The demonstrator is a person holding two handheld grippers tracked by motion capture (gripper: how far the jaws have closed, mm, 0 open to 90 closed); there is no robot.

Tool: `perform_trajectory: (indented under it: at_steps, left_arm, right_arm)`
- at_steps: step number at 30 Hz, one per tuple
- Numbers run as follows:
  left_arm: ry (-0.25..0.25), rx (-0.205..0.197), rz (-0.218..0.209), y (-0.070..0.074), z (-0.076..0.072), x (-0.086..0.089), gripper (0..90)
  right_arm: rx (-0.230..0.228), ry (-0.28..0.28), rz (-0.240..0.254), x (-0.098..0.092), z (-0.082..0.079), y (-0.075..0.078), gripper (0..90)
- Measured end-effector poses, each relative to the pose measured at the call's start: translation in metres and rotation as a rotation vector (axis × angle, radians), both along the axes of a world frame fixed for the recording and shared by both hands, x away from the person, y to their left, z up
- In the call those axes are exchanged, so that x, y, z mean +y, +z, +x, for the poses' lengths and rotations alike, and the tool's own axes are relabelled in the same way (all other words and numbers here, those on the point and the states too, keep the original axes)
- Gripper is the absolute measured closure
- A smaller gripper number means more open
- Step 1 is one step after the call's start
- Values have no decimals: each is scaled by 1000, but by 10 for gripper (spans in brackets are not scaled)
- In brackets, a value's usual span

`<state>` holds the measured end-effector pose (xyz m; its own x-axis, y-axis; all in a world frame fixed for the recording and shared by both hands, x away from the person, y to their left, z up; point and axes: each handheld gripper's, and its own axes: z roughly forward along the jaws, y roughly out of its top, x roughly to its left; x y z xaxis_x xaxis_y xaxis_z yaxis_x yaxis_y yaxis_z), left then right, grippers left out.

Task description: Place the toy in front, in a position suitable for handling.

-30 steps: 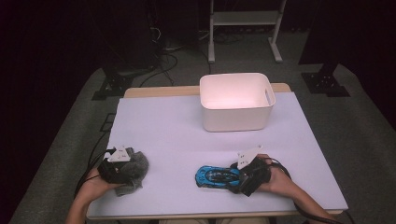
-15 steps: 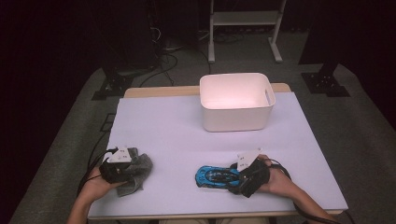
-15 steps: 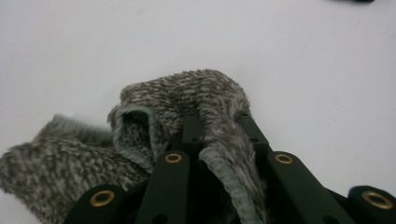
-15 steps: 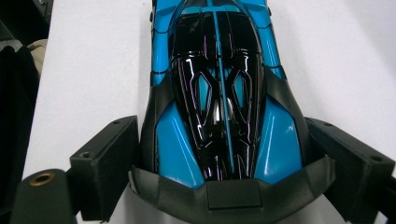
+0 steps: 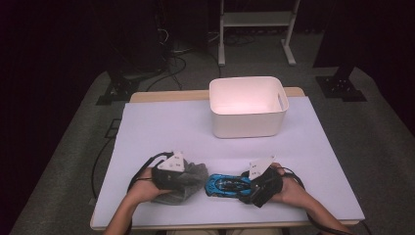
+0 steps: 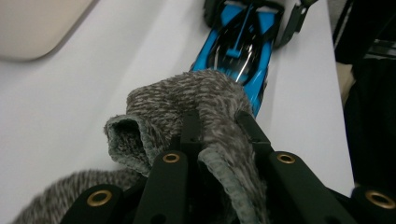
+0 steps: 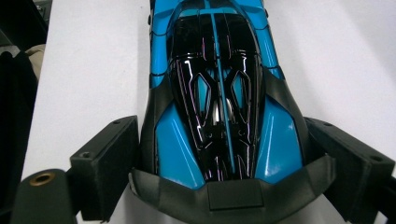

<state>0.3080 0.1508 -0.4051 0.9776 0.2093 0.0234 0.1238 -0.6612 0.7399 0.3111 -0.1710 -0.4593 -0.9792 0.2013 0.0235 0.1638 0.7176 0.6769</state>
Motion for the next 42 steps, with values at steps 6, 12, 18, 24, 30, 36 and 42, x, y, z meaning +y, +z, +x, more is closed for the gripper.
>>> perform_trajectory:
  at_steps: [6,12,18,24,30,36,42]
  left_arm:
    - [-85,22,12,-10,6,-40,762]
    - [-157,15,-4,-6,8,-73,764]
    - [-233,2,33,-1,9,-106,763]
    - [-298,20,39,-2,11,-133,762]
    - [-311,45,46,-10,15,-141,763]
    - [-286,27,67,-9,15,-124,764]
    - [-217,6,71,-7,14,-91,763]
  right_arm:
    - [-6,-3,-3,0,0,0,133]
    - [-5,-11,-1,0,0,1,164]
    - [-1,-10,5,-1,1,1,180]
    - [-2,-7,10,-2,1,0,180]
    - [-7,-5,11,-3,1,0,185]
    - [-7,-1,-3,-2,1,2,205]
    - [-11,0,-4,-2,2,2,212]
